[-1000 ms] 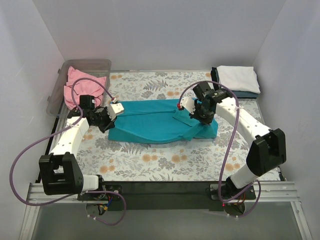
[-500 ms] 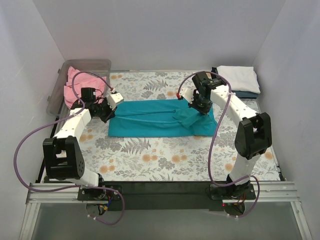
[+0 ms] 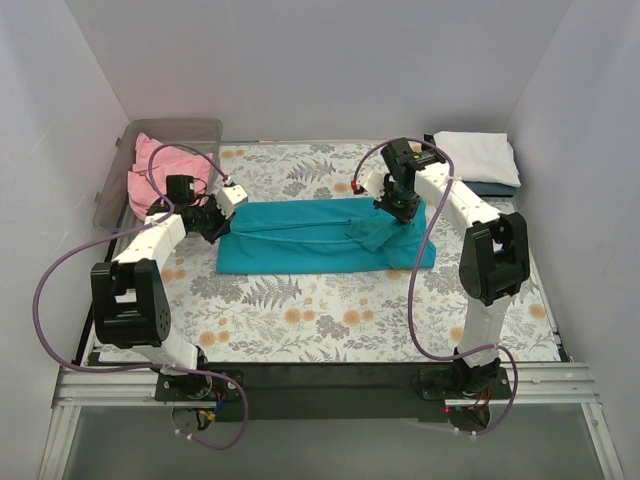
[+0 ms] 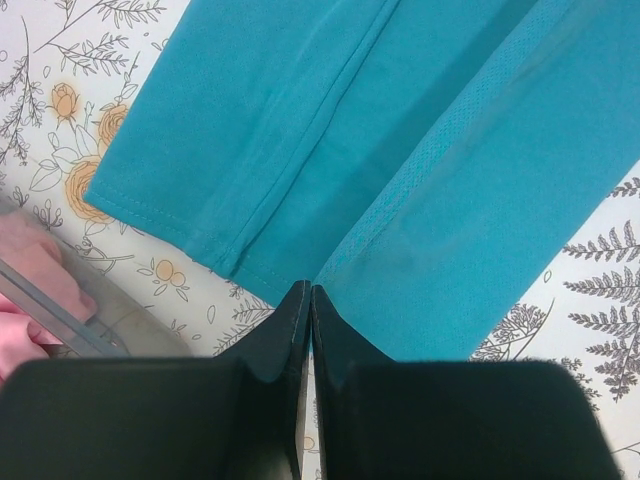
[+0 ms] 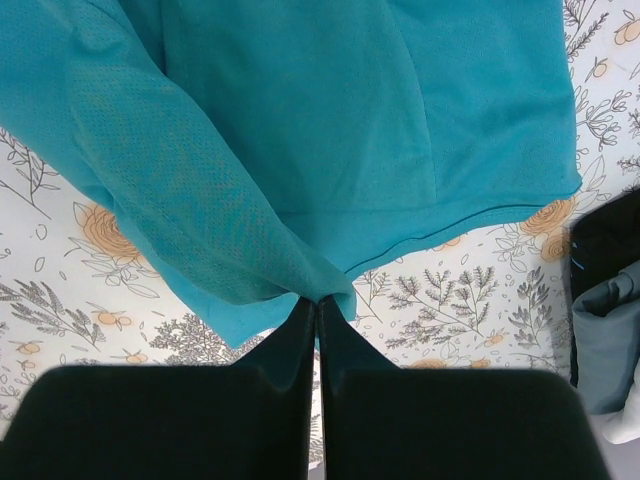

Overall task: Fold and stack the t-shirts
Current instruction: Fold the tshirt

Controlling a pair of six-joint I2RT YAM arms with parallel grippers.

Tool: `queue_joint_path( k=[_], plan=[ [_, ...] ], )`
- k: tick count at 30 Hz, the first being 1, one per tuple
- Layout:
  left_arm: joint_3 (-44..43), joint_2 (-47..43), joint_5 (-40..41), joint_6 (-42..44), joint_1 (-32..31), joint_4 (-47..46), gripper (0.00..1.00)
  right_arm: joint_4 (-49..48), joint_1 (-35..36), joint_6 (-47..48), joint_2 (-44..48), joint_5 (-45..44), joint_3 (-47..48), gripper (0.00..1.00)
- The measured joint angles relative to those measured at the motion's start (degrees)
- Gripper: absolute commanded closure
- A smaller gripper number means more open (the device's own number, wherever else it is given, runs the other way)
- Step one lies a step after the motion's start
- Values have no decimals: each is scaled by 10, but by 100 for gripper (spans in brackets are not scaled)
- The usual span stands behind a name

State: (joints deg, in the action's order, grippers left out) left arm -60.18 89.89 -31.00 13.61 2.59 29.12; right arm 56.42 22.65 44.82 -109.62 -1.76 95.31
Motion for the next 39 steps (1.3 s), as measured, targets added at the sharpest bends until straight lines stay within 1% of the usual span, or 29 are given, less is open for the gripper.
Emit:
queue_joint_path(
  k=[21,29,30,31,32,33,34,35,36,38,39],
  plan=[
    [-34,23,5,-6,0,-14,100,-2,-9,5,-20,0,35,99],
    [-35,47,6,-11,0,-21,100,-5,-9,5,-47,-6,36,99],
    [-35,50,6,-14,0,-23,100,-4,-9,4,-52,-10,38,96],
    [-37,54,7,-18,0,-25,100,-4,-9,3,-57,-14,40,90],
    [-39,59,8,-22,0,-26,98,-4,-10,0,-62,-16,45,74],
    [-42,65,10,-27,0,-26,87,-4,-10,-5,-69,-19,53,65],
    [-48,73,13,-30,0,-27,83,-5,-11,-9,-76,-24,61,59],
    [-54,81,18,-40,0,-28,80,-5,-12,-13,-82,-27,70,49],
    [-59,88,24,-48,0,-30,75,-6,-13,-18,-86,-30,77,44],
    [-63,93,33,-65,1,-35,72,-9,-17,-28,-88,-35,84,35],
    [-63,90,36,-73,1,-35,70,-9,-19,-30,-87,-37,86,34]
  ],
)
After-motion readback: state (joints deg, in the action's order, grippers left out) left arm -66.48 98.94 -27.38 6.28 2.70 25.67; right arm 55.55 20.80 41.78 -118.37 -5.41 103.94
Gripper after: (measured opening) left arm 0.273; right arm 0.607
